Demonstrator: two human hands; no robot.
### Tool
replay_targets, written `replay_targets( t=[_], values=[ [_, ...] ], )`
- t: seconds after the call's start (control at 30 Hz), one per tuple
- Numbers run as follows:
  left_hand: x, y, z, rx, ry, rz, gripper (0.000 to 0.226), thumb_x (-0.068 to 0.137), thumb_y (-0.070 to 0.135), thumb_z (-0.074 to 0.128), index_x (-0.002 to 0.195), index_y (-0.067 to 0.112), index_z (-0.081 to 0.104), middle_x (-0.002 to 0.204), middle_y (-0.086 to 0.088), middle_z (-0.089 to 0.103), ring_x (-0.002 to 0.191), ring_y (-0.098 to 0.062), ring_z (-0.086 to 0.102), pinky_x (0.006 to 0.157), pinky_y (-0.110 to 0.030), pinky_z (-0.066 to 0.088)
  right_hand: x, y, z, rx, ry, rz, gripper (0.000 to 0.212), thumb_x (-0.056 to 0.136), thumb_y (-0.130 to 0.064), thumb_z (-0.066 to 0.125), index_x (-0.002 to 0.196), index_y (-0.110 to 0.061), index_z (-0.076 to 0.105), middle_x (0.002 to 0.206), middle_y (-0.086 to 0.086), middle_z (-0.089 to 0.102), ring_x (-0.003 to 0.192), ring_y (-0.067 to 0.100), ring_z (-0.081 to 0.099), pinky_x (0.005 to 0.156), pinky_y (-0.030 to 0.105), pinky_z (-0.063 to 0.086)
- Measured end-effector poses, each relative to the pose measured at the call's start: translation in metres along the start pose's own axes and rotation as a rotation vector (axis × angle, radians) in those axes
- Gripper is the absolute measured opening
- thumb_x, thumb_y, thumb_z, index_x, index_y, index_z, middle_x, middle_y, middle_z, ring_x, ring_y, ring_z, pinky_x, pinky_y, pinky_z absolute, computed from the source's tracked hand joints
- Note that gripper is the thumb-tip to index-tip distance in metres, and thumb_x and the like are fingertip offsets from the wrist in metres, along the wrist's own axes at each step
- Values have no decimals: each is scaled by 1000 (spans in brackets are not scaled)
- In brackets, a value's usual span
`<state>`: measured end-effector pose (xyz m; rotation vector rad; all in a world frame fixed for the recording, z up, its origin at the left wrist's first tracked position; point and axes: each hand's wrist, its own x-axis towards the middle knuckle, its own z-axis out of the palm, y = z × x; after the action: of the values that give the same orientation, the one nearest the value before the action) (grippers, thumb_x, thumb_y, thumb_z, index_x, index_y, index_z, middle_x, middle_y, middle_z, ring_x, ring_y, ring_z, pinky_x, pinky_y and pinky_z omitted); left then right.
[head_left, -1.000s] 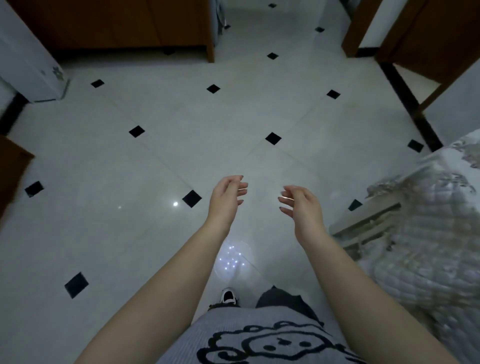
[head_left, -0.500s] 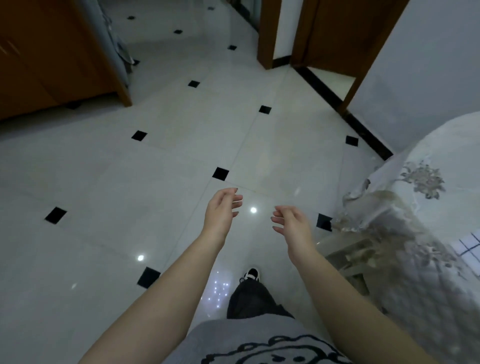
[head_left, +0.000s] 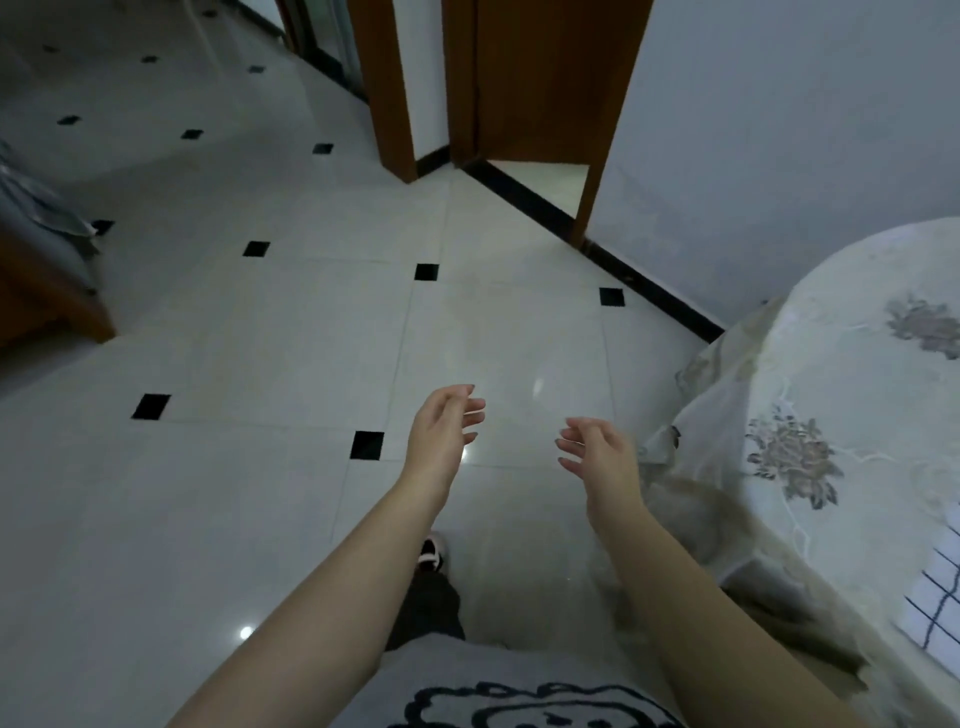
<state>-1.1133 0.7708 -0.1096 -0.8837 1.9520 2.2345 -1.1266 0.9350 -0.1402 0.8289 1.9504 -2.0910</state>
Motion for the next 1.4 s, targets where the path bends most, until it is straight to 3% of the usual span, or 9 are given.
replay_targets(
  t=[0.43, 0.63, 1.07, 1.27, 1.4],
  values=[
    [224, 105, 81, 174, -320, 56, 23, 99, 25, 45, 107, 15, 63, 107, -9, 68, 101, -23, 65, 92, -40, 50, 160, -96, 74, 63, 261, -43, 22, 96, -11, 47, 105, 1, 64, 89, 10, 62, 84, 23, 62, 73, 34, 52],
    [292, 141, 138, 275, -471, 57, 19, 98, 28, 45, 99, 22, 63, 106, -6, 69, 101, -21, 65, 91, -39, 52, 202, -130, 81, 119, 414, -55, 18, 97, -13, 48, 99, -5, 64, 86, 6, 63, 81, 20, 62, 76, 35, 53],
    [379, 154, 331, 453, -801, 51, 20, 98, 31, 46, 98, 21, 63, 104, -4, 68, 100, -18, 65, 92, -38, 52, 335, -174, 7, 260, 721, 5, 23, 98, -17, 46, 102, -6, 66, 92, 7, 65, 85, 18, 63, 76, 31, 53],
    [397, 180, 455, 471, -927, 83, 21, 99, 27, 45, 90, 21, 63, 98, -5, 70, 93, -20, 64, 87, -37, 50, 393, -230, -59, 364, 839, -59, 21, 97, -17, 49, 83, -15, 65, 83, 9, 65, 77, 21, 61, 70, 33, 50],
    [388, 180, 524, 501, -1044, 79, 22, 100, 28, 43, 89, 24, 61, 96, -1, 70, 92, -17, 64, 86, -37, 47, 402, -254, -107, 443, 990, -84, 21, 96, -15, 50, 82, -12, 65, 83, 9, 65, 78, 22, 62, 72, 37, 52]
  ],
)
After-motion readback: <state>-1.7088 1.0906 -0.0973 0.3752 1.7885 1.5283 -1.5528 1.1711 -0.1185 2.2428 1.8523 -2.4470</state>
